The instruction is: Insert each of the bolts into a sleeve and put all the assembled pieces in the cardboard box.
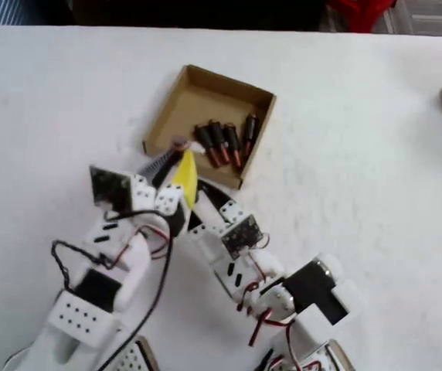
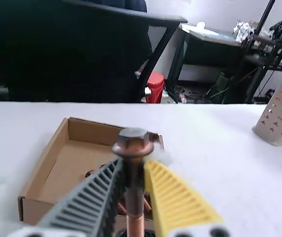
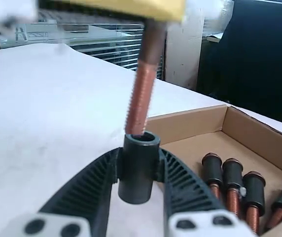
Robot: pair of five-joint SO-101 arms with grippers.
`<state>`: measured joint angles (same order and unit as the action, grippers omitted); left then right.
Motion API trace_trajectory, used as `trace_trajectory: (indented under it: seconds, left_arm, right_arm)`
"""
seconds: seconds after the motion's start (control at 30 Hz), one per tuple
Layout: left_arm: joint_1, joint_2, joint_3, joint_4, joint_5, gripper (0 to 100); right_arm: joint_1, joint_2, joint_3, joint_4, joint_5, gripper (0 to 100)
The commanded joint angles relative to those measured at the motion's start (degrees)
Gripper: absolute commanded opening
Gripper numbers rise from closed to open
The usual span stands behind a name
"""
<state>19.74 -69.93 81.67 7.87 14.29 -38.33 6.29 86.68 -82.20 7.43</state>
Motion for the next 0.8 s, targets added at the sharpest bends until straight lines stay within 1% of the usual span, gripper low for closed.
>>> trace_trajectory:
  seconds: [0.0,0.3,0.47,0.6,0.77]
  left_arm:
    - [0.48,2.68,-3.08,-4.84,0.62,2]
    - [0.04,3.12,0.00,-12.75,0.35,2]
    - [0.04,3.12,1.32,-12.75,0.09,2]
    - [0.04,3.12,2.20,-12.66,-5.01,2]
    - [0.04,3.12,2.29,-12.48,-5.10,2]
  right_arm:
    - [-0.31,-0.13,-1.41,0.13,-0.62,1.5]
    - [-0.31,-0.13,-1.41,0.13,-0.62,1.5]
    - [-0.40,-0.13,-1.41,0.13,-0.62,1.5]
    - [-0.40,-0.13,-1.41,0.13,-0.62,1.5]
    - [-0.40,-0.13,-1.41,0.13,-0.62,1.5]
